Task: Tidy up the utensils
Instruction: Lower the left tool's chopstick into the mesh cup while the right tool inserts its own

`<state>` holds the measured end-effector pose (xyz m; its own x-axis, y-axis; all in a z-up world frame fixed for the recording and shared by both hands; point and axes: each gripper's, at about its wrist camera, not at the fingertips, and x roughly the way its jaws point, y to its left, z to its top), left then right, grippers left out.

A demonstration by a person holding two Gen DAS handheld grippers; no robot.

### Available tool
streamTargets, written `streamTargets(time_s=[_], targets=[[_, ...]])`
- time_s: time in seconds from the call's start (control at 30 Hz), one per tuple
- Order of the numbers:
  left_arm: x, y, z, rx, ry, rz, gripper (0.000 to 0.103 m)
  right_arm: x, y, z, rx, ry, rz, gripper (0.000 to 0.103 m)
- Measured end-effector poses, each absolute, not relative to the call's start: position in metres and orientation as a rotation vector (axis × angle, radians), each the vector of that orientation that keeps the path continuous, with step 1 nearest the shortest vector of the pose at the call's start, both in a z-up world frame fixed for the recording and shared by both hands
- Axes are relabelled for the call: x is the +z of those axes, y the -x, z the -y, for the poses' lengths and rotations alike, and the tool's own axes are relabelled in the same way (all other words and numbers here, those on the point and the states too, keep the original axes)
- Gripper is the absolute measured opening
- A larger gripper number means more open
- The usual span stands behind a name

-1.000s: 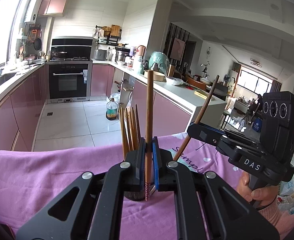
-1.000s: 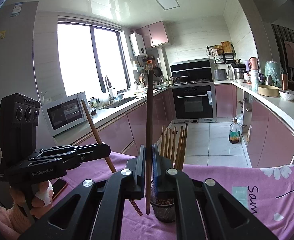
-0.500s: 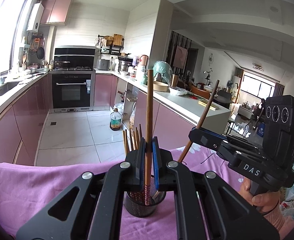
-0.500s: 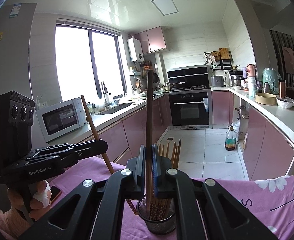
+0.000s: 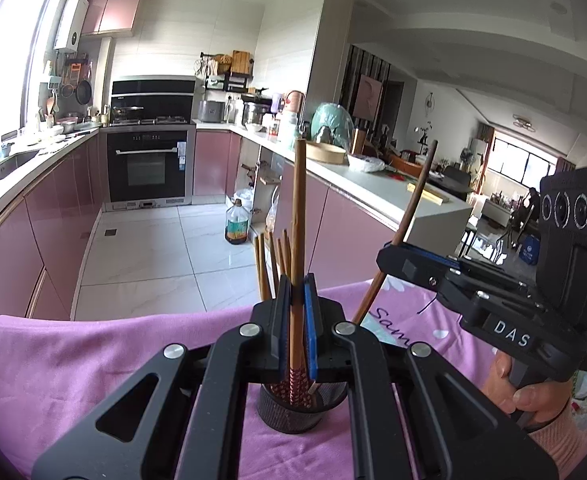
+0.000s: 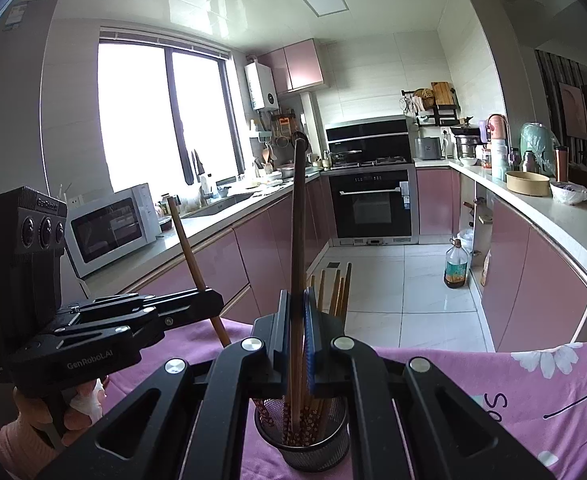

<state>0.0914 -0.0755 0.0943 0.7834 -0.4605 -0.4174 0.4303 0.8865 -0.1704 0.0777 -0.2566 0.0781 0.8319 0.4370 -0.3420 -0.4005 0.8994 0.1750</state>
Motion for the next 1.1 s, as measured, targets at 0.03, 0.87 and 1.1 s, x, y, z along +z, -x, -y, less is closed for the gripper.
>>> streamTargets(time_s=[0.03, 0.87, 1.1], targets=[[0.093, -0.092, 0.075, -0.481, 0.067, -0.476, 0.007, 0.077, -0.079, 0.256, 0.444, -0.097, -0.391, 0.005], [0.09, -0.107, 0.077, -0.475, 0.053, -0.559, 0.007, 0.054, -0.099, 0.246, 0.449, -0.075, -0.474, 0.005], [0.091, -0.11, 0.079, -0.47, 0.051, -0.57, 0.007, 0.05, -0.105, 0.245, 0.449, -0.063, -0.494, 0.005]])
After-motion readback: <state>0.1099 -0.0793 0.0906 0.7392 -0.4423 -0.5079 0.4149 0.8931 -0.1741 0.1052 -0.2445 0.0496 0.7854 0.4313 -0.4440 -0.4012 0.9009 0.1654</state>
